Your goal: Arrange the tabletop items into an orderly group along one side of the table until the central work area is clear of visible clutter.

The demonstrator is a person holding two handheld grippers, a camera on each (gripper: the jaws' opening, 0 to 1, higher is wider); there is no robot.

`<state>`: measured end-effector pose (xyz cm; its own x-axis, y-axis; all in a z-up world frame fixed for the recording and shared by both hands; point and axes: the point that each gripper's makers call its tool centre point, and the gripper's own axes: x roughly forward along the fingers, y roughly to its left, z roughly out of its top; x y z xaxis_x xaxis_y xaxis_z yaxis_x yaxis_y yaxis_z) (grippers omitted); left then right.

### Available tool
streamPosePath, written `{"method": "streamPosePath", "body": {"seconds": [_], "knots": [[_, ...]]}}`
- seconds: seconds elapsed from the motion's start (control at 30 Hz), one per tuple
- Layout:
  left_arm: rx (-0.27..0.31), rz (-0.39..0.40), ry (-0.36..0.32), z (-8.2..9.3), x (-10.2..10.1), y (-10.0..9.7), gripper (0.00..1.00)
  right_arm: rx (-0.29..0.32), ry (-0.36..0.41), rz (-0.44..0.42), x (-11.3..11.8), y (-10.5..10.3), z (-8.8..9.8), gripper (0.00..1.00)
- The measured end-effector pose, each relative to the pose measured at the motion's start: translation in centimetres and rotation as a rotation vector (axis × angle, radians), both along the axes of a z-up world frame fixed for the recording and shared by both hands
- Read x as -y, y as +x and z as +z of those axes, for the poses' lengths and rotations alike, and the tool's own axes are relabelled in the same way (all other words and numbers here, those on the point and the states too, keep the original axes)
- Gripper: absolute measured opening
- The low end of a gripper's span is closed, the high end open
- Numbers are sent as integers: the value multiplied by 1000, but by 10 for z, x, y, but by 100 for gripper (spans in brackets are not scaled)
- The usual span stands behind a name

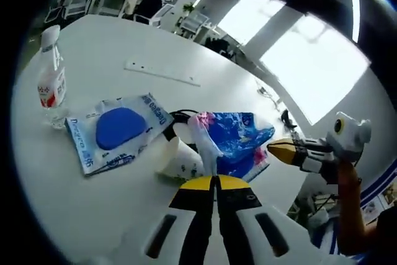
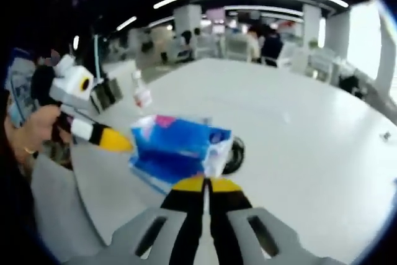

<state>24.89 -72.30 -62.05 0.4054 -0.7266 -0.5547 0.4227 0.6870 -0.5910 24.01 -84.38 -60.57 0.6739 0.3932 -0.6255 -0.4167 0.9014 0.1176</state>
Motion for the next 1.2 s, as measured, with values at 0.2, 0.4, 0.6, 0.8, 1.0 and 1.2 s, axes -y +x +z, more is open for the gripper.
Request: {"method": "streamPosePath", "body": {"seconds": [0.2,0.4,0.6,0.8,1.0,1.2], "knots": [[-15,-15,-2,-8,18,16,0,-14,16,-28,19,11,-7,0],[-40,-50,-5,-23,41,27,0,-23,18,-67,38,21,-15,0],[-43,-58,-9,-30,61,36,0,-25,18,-105,58,29,-18,0],[-29,-81,5,-34,77,46,0,-31,6,-129,72,36,-21,0],[-33,-79,11,-40,90,54,0,-36,8,-162,92,49,-26,0],[-44,-65,-12,-42,105,61,0,-37,-3,-190,106,55,-29,0]]}}
